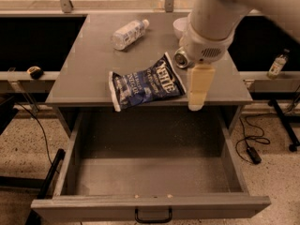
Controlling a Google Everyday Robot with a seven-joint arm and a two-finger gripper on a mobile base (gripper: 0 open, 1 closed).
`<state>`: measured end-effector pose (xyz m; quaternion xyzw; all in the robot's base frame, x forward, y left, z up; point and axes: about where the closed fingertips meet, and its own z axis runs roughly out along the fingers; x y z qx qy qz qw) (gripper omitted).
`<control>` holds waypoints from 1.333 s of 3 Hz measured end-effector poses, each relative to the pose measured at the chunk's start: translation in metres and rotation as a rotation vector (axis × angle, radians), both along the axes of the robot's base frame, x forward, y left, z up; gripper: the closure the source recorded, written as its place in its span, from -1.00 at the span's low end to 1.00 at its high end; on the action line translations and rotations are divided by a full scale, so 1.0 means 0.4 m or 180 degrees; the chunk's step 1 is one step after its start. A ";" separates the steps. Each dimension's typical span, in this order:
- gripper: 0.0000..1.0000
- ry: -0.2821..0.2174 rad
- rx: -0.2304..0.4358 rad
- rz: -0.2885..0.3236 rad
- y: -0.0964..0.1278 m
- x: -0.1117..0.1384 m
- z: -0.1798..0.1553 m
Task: Place blue chip bag into top drawer
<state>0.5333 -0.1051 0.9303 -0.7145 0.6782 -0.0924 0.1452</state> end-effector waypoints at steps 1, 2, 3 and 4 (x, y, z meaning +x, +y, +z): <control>-1.00 0.0160 -0.0039 0.0368 0.098 0.041 -0.074; -1.00 0.0265 -0.0043 0.0598 0.161 0.058 -0.131; -1.00 0.0349 -0.0037 0.0740 0.201 0.062 -0.169; -1.00 0.0413 -0.0035 0.0843 0.235 0.060 -0.197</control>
Offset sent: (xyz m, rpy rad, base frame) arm 0.0315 0.0935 -0.0790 -0.0148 0.1249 0.2735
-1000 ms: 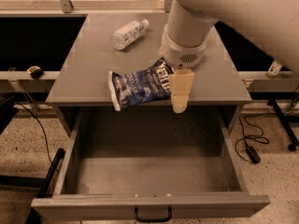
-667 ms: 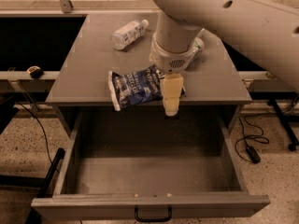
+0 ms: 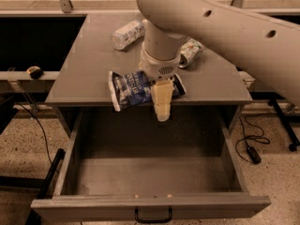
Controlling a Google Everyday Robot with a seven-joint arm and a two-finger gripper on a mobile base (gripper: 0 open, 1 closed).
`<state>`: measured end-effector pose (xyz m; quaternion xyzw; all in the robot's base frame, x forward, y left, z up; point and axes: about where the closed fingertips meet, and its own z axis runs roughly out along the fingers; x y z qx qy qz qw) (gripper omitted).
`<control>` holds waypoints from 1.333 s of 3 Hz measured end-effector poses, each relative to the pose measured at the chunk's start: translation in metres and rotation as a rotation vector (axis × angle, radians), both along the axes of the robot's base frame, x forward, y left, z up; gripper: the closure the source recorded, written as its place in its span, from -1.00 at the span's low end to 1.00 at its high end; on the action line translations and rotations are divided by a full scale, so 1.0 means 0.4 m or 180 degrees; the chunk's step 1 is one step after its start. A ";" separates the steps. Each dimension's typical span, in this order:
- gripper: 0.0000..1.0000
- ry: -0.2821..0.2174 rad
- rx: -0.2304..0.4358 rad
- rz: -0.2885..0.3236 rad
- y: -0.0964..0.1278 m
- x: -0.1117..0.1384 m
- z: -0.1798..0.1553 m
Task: Place blue chip bag into top drawer
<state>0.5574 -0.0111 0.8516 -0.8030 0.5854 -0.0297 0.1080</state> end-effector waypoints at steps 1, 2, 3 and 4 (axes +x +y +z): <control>-0.51 0.0098 0.0065 0.0060 0.048 0.000 -0.033; -0.04 0.0163 0.0162 0.0057 0.085 -0.001 -0.053; 0.42 0.0188 0.0254 0.0003 0.094 0.001 -0.052; 0.89 0.0178 0.0611 -0.0022 0.085 -0.006 0.002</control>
Offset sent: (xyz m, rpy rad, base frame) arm -0.0001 0.0507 -0.0302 0.0881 0.0770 0.0151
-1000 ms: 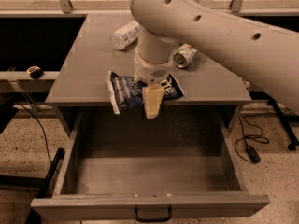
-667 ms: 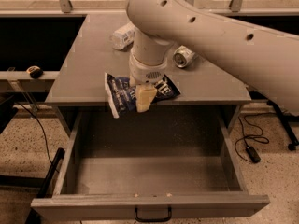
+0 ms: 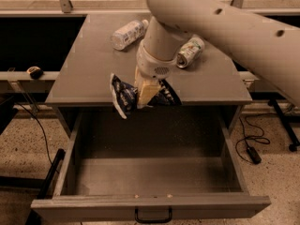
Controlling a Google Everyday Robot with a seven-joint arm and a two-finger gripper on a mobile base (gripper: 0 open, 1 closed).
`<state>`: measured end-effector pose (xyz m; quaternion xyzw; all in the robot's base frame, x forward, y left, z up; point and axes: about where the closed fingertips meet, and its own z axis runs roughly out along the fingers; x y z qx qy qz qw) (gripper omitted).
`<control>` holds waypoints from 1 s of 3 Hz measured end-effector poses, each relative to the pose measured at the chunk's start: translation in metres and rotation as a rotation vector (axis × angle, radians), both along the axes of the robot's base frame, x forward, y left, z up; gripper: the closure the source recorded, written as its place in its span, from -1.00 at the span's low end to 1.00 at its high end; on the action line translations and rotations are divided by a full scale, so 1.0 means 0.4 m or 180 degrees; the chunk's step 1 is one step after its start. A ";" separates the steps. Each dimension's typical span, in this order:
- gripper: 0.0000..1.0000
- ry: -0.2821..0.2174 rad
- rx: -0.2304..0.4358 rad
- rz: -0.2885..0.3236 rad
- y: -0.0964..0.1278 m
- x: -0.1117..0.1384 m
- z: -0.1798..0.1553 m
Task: Place blue chip bag into top drawer
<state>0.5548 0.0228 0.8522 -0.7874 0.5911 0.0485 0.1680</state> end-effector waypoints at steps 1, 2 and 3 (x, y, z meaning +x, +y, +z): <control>1.00 0.0047 0.0508 -0.0177 -0.082 -0.083 0.099; 1.00 0.0097 0.0511 -0.0489 -0.186 -0.219 0.079; 1.00 0.0163 0.0412 -0.0499 -0.191 -0.239 0.009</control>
Offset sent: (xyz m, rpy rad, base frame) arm -0.1007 -0.1049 0.0350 0.2337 0.1221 -0.2038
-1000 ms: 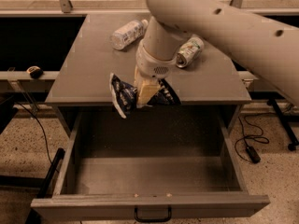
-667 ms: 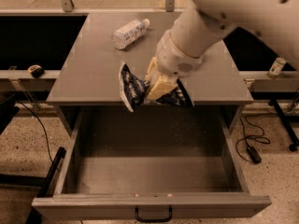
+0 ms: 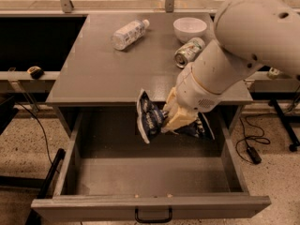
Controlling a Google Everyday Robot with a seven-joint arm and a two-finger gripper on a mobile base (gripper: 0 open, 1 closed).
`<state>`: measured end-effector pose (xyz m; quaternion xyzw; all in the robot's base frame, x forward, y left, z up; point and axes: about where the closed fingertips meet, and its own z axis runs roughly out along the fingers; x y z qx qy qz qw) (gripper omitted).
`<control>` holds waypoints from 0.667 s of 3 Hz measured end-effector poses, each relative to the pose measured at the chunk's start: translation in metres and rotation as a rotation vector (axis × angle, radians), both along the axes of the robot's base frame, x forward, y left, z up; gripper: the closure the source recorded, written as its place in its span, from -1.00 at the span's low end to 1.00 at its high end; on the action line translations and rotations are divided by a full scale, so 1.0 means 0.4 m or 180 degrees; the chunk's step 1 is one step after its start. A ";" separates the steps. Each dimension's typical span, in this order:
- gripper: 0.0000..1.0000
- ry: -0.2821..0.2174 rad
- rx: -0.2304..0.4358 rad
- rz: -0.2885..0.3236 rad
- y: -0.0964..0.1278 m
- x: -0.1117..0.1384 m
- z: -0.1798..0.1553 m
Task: Place blue chip bag into top drawer
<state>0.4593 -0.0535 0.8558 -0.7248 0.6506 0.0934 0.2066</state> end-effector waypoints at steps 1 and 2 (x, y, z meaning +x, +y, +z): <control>1.00 0.0157 0.0129 -0.0002 0.034 -0.006 -0.083; 1.00 0.0144 0.0320 -0.0006 0.093 -0.006 -0.206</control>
Offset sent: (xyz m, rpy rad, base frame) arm 0.0074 0.0726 -0.1555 0.1995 0.0018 -0.0266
